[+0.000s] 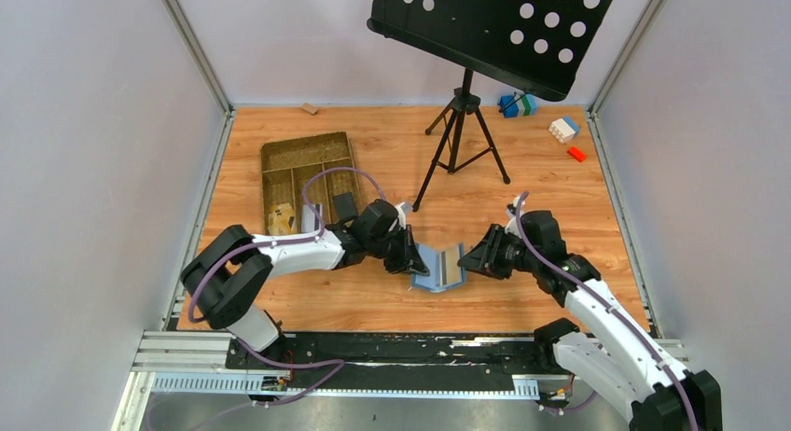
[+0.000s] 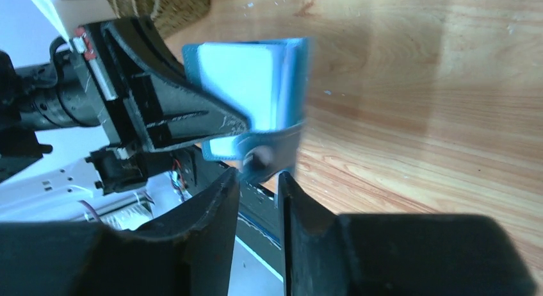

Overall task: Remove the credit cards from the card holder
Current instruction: Remove the credit card from the card holder.

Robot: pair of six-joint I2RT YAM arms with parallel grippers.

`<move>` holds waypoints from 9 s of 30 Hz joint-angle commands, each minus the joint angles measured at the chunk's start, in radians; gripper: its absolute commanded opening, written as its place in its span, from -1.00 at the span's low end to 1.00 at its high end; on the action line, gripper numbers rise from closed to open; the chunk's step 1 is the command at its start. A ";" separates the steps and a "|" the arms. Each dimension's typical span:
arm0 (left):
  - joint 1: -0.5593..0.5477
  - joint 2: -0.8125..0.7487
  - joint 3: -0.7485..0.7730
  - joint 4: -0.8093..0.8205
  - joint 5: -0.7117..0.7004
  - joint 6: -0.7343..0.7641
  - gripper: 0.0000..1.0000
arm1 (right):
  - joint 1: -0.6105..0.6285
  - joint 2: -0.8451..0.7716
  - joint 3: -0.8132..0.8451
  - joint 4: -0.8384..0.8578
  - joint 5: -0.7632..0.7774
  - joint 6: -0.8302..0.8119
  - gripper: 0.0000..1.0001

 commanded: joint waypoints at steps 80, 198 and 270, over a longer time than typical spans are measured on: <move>-0.022 0.226 0.029 0.047 0.108 0.072 -1.00 | 0.016 0.283 -0.022 0.079 -0.147 -0.079 -0.01; 0.058 -0.269 -0.030 0.546 0.352 -0.311 -0.60 | -0.007 0.061 -0.040 0.534 -0.563 0.147 -1.00; 0.099 -0.329 -0.017 0.049 0.149 -0.039 -1.00 | -0.046 0.117 -0.020 0.423 -0.506 0.098 -1.00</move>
